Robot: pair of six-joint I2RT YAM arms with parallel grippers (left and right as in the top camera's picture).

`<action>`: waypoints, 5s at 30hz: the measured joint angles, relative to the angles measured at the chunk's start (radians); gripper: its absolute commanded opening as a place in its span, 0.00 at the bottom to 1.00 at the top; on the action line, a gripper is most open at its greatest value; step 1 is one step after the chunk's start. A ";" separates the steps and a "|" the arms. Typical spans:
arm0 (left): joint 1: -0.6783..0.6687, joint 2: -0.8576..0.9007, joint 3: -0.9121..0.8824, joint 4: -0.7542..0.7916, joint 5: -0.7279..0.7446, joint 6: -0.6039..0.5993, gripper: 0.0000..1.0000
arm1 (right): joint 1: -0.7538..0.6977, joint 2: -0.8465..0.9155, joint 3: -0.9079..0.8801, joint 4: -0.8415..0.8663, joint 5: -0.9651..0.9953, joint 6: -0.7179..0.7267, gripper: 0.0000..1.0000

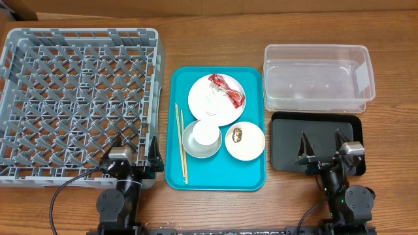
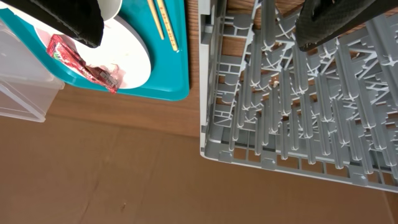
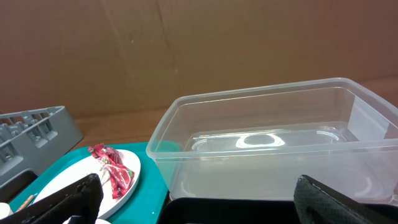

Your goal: Sort waste into correct bins and load items into the dishwasher

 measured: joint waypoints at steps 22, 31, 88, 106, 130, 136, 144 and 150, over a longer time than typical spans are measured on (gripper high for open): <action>0.000 0.000 0.049 -0.119 -0.030 -0.028 1.00 | 0.000 0.000 0.008 -0.071 -0.019 0.114 1.00; 0.000 0.261 0.383 -0.446 -0.029 -0.054 1.00 | 0.000 0.112 0.310 -0.416 -0.047 0.155 1.00; 0.234 1.052 1.054 -1.138 0.070 -0.053 1.00 | 0.478 2.057 1.524 -0.449 0.024 -0.160 0.72; 0.234 1.052 1.054 -1.143 0.070 -0.053 1.00 | 0.476 1.946 1.526 -0.526 0.087 -0.106 0.04; 0.234 1.052 1.054 -1.145 0.070 -0.053 1.00 | -0.015 1.725 1.545 -0.665 0.217 -0.003 0.04; 0.234 1.052 1.054 -1.145 0.070 -0.053 1.00 | -0.015 1.726 1.545 -0.665 0.217 0.000 0.20; 0.234 1.052 1.054 -1.146 0.070 -0.053 1.00 | -0.015 1.727 1.545 -0.668 0.217 0.000 0.71; 0.234 1.052 1.054 -1.146 0.070 -0.053 1.00 | -0.015 1.726 1.545 -0.739 0.156 0.001 0.88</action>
